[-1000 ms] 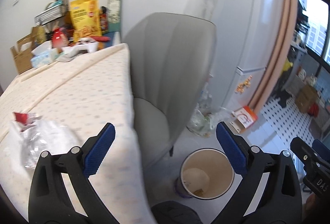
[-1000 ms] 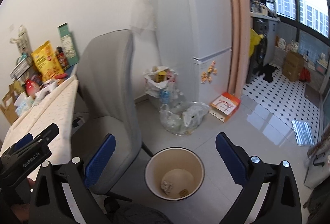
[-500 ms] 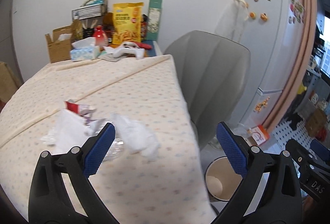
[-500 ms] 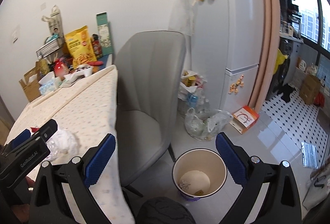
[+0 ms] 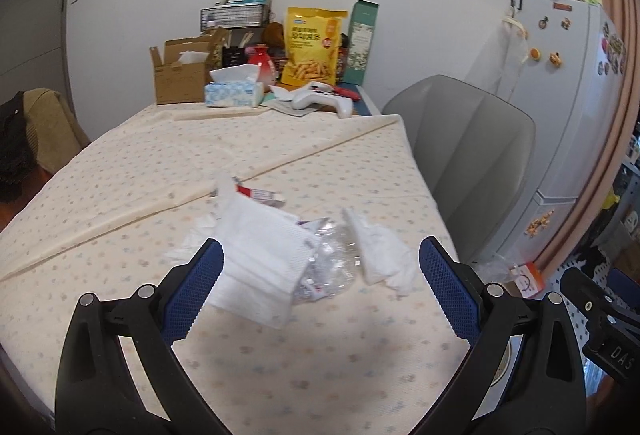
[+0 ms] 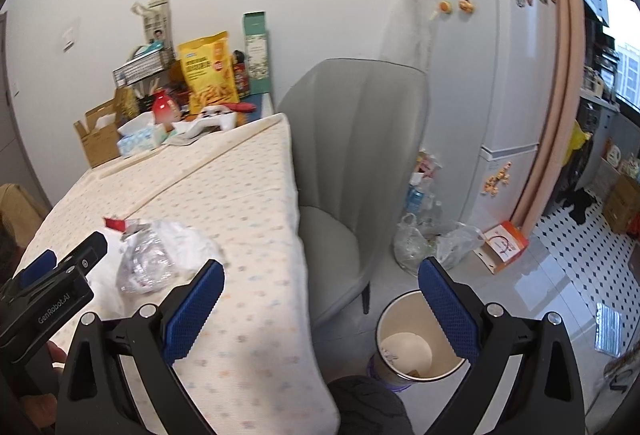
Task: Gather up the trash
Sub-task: 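Move both open grippers back over the remaining trash on the bed, then grasp the white face mask with the left gripper while the right gripper grasps the white tissue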
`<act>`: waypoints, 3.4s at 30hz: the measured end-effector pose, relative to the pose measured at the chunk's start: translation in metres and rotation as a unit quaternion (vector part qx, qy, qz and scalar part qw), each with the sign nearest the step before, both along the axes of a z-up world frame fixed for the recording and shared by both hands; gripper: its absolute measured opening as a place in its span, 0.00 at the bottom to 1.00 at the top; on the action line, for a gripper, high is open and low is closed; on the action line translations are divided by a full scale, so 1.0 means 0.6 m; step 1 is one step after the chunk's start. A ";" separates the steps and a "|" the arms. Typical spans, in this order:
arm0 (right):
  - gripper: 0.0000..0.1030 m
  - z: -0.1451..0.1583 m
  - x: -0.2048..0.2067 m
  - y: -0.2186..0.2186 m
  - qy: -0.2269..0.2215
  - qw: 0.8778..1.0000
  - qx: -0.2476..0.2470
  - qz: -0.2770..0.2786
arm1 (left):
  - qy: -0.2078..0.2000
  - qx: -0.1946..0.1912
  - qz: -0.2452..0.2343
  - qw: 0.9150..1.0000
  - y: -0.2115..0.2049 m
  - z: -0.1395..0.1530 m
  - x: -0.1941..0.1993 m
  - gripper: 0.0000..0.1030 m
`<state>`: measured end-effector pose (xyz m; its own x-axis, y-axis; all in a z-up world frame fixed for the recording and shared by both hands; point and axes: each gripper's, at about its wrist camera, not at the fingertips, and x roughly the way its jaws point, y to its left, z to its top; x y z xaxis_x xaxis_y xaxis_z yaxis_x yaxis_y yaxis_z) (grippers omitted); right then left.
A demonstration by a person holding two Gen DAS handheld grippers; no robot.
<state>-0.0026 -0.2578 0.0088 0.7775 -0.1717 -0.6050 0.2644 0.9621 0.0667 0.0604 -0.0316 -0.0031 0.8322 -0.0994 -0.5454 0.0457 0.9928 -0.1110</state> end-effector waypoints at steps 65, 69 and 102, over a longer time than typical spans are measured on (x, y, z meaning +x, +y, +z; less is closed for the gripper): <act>0.93 -0.050 0.081 0.102 0.039 0.998 0.001 0.059 | 0.067 -0.014 -0.010 0.998 0.076 -0.054 0.071 0.03; 0.93 -0.049 0.084 0.111 0.038 0.997 0.004 0.066 | 0.045 -0.009 0.006 0.999 0.091 -0.030 0.066 0.03; 0.23 -0.160 0.233 0.150 0.136 0.983 0.041 0.118 | 0.063 0.012 0.041 0.997 0.113 -0.081 0.151 0.03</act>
<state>0.1370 -0.1675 -0.0870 0.5978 0.0520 -0.8000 0.0523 0.9932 0.1037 0.1509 0.0364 -0.0516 0.7617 -0.0193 -0.6477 -0.0493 0.9949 -0.0875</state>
